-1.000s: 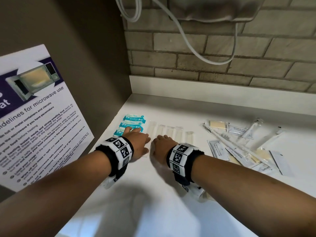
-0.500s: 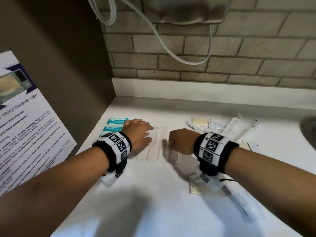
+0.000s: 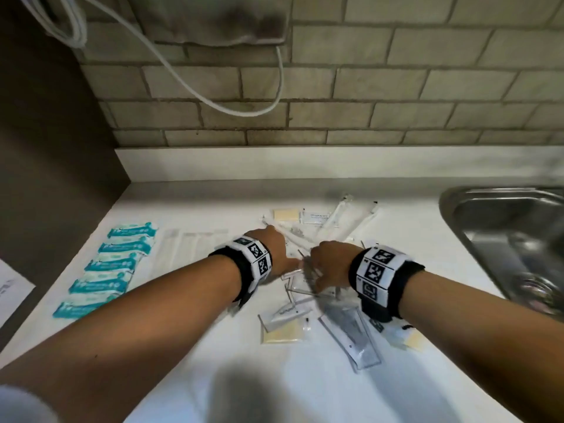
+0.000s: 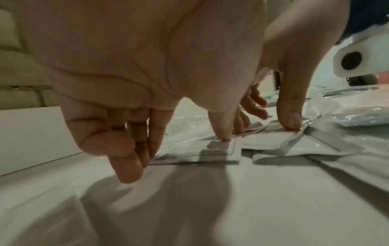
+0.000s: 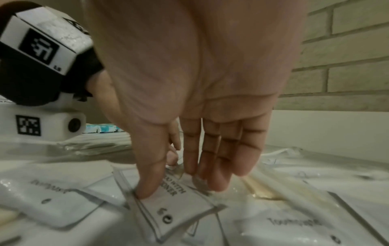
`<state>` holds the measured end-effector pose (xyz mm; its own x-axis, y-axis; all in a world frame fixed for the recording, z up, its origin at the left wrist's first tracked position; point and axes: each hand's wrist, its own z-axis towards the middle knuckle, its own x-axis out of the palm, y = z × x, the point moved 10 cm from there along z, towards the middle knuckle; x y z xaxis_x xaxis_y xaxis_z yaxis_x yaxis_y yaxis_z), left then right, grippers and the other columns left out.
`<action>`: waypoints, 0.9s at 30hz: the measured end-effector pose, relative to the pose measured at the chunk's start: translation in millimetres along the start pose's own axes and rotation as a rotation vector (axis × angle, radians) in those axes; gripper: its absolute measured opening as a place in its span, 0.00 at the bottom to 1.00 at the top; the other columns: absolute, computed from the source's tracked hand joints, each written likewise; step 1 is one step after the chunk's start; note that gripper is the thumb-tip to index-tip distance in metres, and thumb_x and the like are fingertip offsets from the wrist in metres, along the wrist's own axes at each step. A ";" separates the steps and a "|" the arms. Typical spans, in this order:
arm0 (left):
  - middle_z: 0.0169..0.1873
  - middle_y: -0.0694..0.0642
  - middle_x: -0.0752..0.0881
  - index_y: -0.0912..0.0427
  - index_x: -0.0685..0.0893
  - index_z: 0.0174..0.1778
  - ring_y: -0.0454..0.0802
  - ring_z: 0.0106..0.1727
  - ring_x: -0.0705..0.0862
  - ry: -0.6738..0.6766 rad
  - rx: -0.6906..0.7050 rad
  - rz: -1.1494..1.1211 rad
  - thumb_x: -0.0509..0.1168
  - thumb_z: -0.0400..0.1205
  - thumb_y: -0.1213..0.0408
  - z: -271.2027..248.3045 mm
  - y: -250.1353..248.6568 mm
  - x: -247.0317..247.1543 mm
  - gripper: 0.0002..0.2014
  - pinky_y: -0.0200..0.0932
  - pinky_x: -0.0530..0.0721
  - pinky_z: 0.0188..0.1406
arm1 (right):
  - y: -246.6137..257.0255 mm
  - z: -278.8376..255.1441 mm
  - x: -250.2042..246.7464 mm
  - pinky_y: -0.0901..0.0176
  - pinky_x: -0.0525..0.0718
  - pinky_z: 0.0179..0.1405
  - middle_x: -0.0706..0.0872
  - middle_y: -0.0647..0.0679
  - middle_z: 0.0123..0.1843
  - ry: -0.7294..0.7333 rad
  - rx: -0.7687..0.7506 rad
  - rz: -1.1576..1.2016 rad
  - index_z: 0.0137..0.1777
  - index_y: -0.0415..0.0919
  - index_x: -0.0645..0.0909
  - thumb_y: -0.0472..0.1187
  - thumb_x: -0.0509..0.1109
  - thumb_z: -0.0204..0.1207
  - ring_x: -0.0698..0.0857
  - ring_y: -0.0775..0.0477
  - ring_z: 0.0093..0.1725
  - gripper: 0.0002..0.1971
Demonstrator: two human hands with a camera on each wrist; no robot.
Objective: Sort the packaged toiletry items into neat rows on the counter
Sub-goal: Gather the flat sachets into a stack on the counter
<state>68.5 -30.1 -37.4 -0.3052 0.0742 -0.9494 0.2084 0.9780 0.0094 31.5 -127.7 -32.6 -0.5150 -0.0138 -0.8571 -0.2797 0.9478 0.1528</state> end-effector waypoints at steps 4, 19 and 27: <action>0.57 0.60 0.87 0.60 0.83 0.61 0.55 0.57 0.85 0.059 -0.035 0.028 0.57 0.83 0.41 -2.1 -14.5 0.4 0.26 0.46 0.78 0.52 | 0.7 2.7 5.8 0.56 0.89 0.42 0.89 0.47 0.47 0.017 -0.041 -0.017 0.47 0.41 0.85 0.42 0.78 0.70 0.90 0.46 0.45 0.09; 0.42 0.54 0.83 0.58 0.82 0.43 0.52 0.43 0.82 0.010 -0.199 -0.329 0.80 0.67 0.53 -0.6 5.5 14.7 0.18 0.42 0.77 0.41 | -8.4 -1.6 -0.3 0.54 0.85 0.54 0.86 0.49 0.55 -0.077 -0.219 -0.080 0.60 0.43 0.82 0.37 0.77 0.70 0.84 0.47 0.52 0.18; 0.25 0.53 0.75 0.60 0.73 0.27 0.51 0.30 0.77 0.070 -0.359 -0.389 0.74 0.73 0.61 -4.2 5.8 23.3 0.17 0.40 0.70 0.25 | -5.3 3.3 5.1 0.51 0.87 0.54 0.88 0.46 0.53 -0.073 -0.199 -0.161 0.56 0.40 0.86 0.36 0.72 0.74 0.88 0.44 0.52 0.11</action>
<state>58.7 -21.9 -58.2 -0.3609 -0.3066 -0.8808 -0.2598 0.9401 -0.2208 33.0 -131.7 -39.4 -0.3930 -0.1290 -0.9104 -0.5109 0.8539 0.0995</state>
